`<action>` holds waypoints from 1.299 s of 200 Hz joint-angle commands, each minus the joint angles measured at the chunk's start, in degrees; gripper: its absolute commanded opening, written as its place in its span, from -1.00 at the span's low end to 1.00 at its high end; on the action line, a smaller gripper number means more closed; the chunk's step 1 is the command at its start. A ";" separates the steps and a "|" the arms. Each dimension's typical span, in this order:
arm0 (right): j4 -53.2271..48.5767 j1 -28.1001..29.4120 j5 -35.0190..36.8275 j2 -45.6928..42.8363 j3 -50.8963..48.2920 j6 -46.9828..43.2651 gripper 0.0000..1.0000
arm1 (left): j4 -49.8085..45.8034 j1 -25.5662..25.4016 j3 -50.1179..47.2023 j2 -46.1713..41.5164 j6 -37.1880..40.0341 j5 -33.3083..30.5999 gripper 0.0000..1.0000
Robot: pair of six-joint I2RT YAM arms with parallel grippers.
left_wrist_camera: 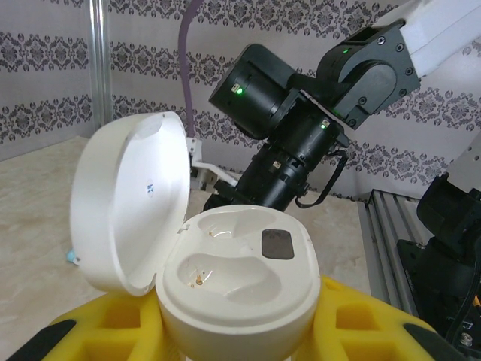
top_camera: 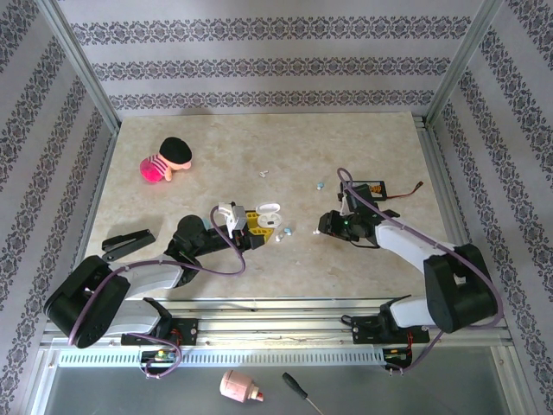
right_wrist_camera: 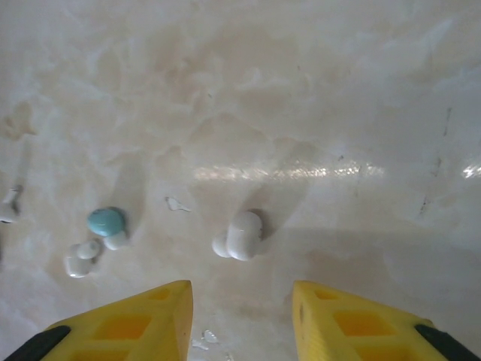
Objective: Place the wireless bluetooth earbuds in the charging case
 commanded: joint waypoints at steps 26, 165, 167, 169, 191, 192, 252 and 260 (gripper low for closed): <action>3.34 0.88 0.63 4.41 2.36 0.77 -0.37 | 1.92 0.62 -0.29 0.90 1.05 1.42 -0.43; 7.99 1.24 -4.53 11.75 3.49 3.13 -0.43 | 3.51 0.63 -0.88 1.59 -0.14 1.54 -0.43; 8.07 1.23 -4.65 11.79 3.52 3.16 -0.44 | 3.55 0.63 -0.88 1.61 -0.12 1.52 -0.43; 8.15 1.23 -4.75 11.80 3.53 3.17 -0.43 | 3.52 0.63 -0.92 1.61 -0.09 1.52 -0.43; 9.43 1.35 -5.91 11.65 3.03 3.87 -0.44 | 3.60 0.60 -0.79 1.74 -0.14 1.61 -0.43; 9.47 1.33 -5.96 11.65 3.01 3.88 -0.44 | 3.60 0.57 -0.79 1.76 -0.14 1.62 -0.44; 10.48 1.44 -6.78 13.13 3.09 4.05 -0.47 | 4.61 0.61 -1.05 2.16 -0.58 1.69 -0.43; 10.55 1.49 -6.84 13.30 3.07 4.05 -0.48 | 4.64 0.58 -1.10 2.15 -0.66 1.59 -0.43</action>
